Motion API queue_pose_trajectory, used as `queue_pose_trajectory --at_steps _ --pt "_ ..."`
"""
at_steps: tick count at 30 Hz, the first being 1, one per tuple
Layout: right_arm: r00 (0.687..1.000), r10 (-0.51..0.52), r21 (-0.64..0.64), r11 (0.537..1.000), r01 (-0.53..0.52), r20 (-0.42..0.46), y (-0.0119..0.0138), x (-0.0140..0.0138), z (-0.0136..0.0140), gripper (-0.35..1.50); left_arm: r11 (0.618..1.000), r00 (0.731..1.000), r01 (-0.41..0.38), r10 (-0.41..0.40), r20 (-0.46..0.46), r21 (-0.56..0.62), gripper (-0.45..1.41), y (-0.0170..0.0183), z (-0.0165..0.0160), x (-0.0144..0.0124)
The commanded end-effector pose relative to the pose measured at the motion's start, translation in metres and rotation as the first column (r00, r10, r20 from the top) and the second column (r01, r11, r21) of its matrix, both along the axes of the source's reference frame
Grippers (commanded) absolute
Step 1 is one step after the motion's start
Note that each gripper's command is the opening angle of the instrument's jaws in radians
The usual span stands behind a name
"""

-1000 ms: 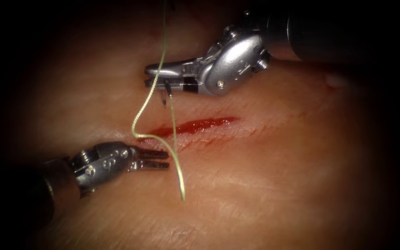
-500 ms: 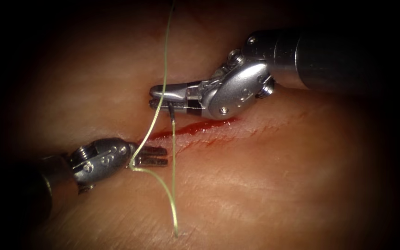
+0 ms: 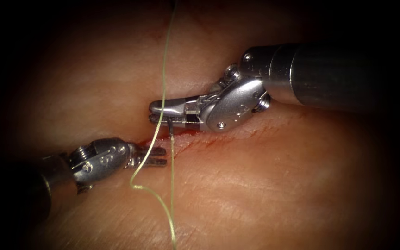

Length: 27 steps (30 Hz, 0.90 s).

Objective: Wound Closure

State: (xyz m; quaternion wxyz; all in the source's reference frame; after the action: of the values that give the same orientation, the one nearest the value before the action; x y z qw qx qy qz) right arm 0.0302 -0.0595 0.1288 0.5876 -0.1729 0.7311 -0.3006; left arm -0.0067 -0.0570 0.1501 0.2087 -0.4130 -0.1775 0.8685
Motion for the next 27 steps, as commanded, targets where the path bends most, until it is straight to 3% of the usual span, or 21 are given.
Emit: queue_pose_trajectory --at_steps 1,22,27 --pt "1.0 -0.008 0.001 1.0 0.008 0.003 0.0 0.0005 0.0008 -0.35 1.0 1.0 -0.001 0.001 0.001 -0.001 0.1 0.0002 0.0007 -0.0003" --pt "0.998 -0.065 0.022 0.998 0.064 0.023 -0.0019 -0.0002 0.0028 -0.35 1.0 1.0 -0.003 0.003 0.002 -0.001 0.09 0.0002 0.0007 -0.0001" --pt "0.999 -0.022 0.041 0.999 0.021 0.039 -0.0002 0.0 0.0022 -0.35 1.0 1.0 -0.003 0.003 0.002 -0.001 0.07 0.0002 0.0007 -0.0001"
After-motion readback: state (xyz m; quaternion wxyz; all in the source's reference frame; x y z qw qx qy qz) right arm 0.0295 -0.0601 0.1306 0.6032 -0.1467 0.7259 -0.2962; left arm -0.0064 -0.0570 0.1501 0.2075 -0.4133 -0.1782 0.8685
